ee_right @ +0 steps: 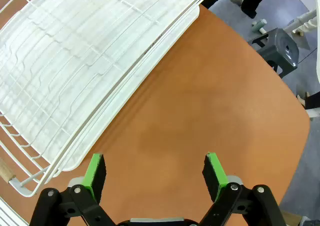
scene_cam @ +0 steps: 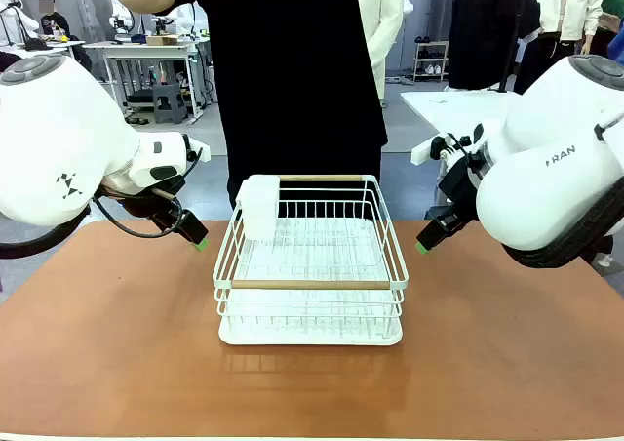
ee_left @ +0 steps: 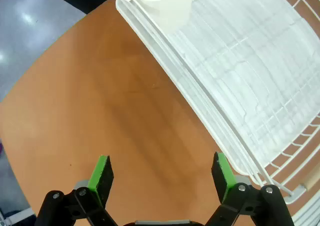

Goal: Clean the table.
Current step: Pick up the Lint Roller when the human hands it over.

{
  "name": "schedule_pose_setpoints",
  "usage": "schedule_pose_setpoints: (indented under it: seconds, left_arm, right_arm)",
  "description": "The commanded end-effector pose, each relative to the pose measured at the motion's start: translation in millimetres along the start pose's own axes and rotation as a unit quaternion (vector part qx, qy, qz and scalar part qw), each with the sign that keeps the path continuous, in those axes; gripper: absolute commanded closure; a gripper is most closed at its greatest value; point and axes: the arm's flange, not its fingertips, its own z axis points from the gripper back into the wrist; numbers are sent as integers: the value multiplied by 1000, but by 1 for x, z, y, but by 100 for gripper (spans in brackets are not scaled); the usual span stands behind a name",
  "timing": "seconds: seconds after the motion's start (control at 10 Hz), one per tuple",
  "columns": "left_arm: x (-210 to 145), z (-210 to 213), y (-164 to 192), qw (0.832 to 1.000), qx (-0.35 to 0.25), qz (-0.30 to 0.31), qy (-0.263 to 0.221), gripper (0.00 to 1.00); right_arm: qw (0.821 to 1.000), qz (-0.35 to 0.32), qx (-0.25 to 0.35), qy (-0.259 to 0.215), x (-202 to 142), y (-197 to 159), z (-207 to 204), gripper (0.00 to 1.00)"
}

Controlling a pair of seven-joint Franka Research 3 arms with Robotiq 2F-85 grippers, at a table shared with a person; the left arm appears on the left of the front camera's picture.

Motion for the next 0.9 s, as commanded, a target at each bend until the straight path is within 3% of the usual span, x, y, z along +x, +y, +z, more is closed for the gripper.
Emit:
schedule_pose_setpoints:
  seconds: [0.0,0.8]
  left_arm:
    - [0,0,0,1000,0,0,0,0]
    - [0,0,0,1000,0,0,0,0]
  right_arm:
    - [1000,0,0,0,0,0,0,0]
    - [1000,0,0,0,0,0,0,0]
